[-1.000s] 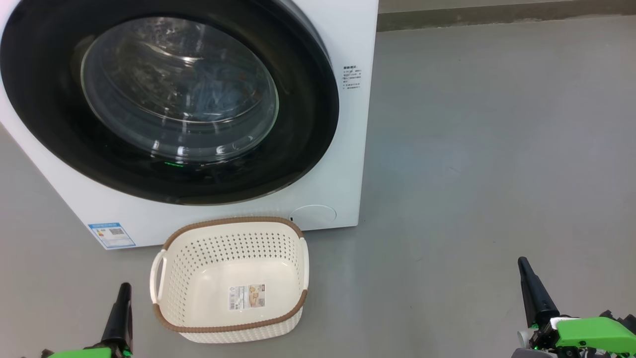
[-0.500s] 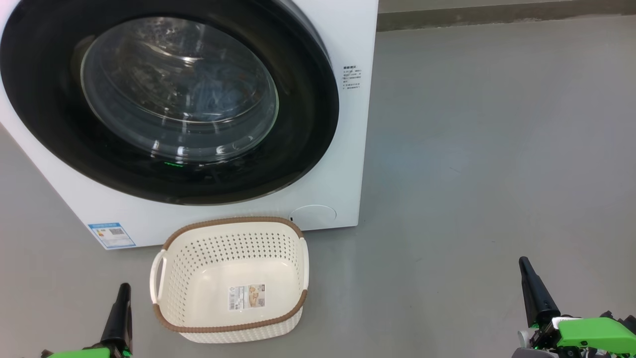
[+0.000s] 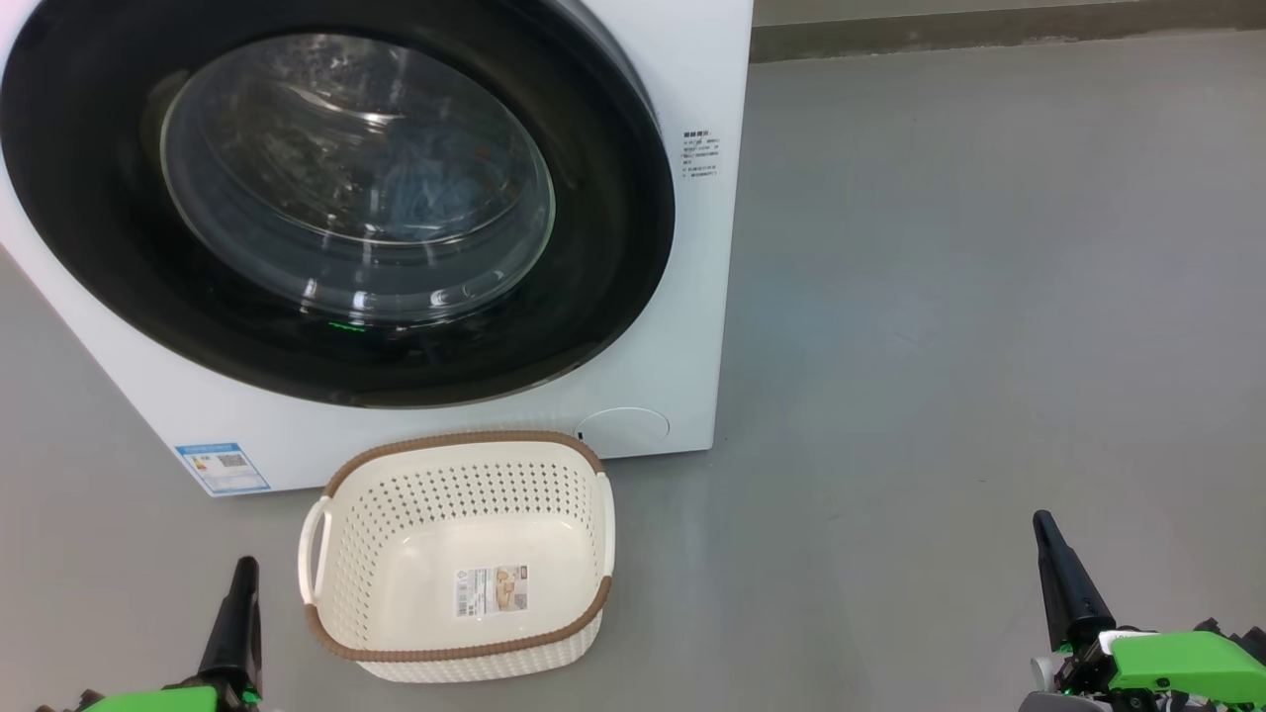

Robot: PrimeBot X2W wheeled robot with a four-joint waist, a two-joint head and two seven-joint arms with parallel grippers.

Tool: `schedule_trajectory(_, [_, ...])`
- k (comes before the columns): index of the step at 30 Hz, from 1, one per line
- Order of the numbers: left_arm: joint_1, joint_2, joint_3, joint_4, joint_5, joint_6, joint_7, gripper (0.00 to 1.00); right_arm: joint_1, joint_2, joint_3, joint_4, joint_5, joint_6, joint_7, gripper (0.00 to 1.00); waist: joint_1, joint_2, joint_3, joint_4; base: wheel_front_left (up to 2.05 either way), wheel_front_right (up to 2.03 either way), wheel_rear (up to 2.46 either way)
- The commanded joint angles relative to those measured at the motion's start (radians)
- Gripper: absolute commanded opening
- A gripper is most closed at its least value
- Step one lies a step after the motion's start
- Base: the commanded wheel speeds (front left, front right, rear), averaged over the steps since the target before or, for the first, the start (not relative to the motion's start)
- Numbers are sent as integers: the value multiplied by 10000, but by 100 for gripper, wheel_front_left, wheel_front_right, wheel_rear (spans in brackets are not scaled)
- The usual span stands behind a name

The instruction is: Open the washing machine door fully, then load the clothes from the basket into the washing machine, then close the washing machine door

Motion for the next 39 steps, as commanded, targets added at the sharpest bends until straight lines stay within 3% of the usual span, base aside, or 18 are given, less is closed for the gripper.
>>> schedule_trajectory(1, [-404, 208, 348, -182, -2, -113, 67, 0, -409, -99, 227, -246, 40, -11, 76, 0, 0, 0, 0, 0, 0, 0, 0])
schedule_trajectory(39, [-408, 169, 404, -180, 44, -113, 112, 0, -409, -98, 228, -246, 41, -11, 76, 0, 0, 0, 0, 0, 0, 0, 0])
